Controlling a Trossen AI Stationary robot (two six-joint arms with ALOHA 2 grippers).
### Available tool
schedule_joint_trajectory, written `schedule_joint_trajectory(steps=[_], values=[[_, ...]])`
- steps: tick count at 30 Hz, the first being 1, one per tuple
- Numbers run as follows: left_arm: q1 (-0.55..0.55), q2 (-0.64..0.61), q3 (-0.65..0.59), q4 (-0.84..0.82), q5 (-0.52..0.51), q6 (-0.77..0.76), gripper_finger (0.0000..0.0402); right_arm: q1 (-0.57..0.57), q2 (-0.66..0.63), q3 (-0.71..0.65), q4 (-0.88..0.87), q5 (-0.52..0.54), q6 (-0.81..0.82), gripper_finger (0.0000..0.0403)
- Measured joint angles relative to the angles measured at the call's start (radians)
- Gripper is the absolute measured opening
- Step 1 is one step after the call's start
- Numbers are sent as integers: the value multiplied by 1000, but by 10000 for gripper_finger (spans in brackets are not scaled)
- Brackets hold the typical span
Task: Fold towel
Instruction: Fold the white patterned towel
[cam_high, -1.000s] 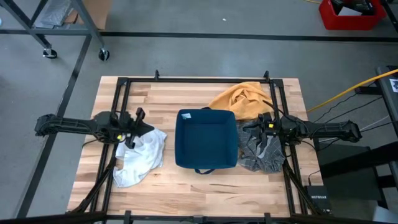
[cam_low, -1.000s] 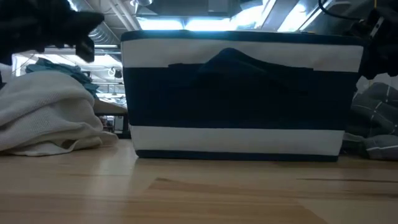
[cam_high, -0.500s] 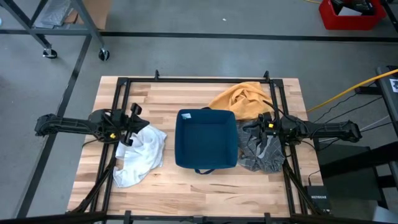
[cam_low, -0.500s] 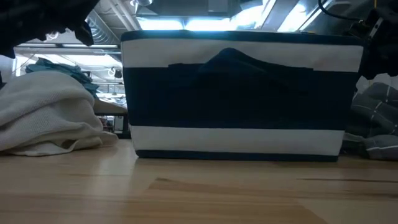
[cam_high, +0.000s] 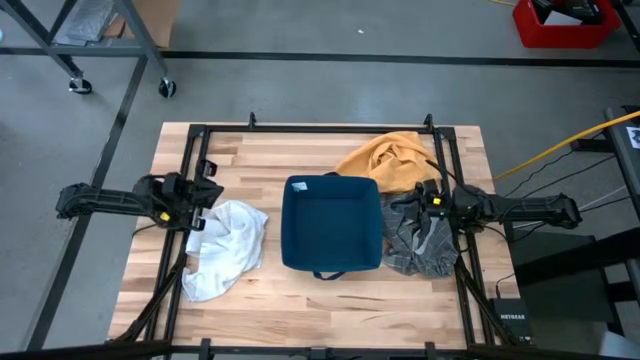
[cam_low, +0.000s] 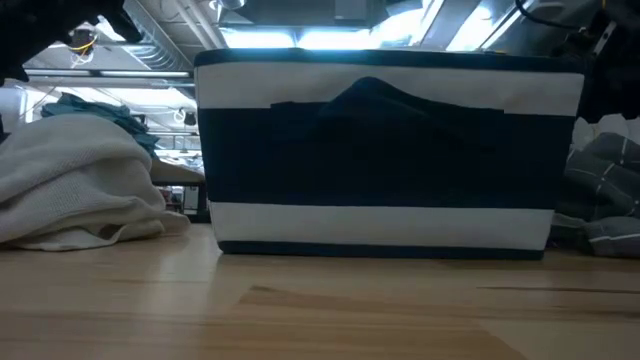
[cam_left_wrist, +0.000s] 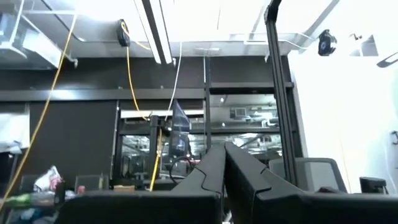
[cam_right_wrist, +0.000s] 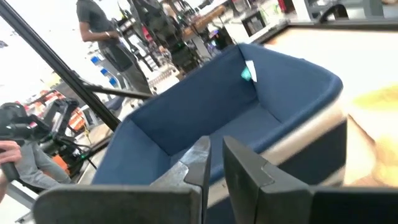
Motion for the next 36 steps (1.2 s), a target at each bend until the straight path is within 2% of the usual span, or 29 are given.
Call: schedule_joint_trajectory(steps=[12,21,26,29,33,36], values=[[0,1,0,-148,0,-31,0,0,0,0,13,2,-3,49],[0,-3,2,-68,-3,-21,0,0,0,0,4,-4,-36,49],[0,-38,90,-115,2,46,0,0,0,0,6,-4,-21,49],[0,-74,191,-284,17,75,0,0,0,0,18,-3,-20,49],[0,-120,376,-735,7,64,0,0,0,0,29,-3,-19,49],[0,-124,502,-1025,-10,-19,0,0,0,0,44,-3,-18,49]])
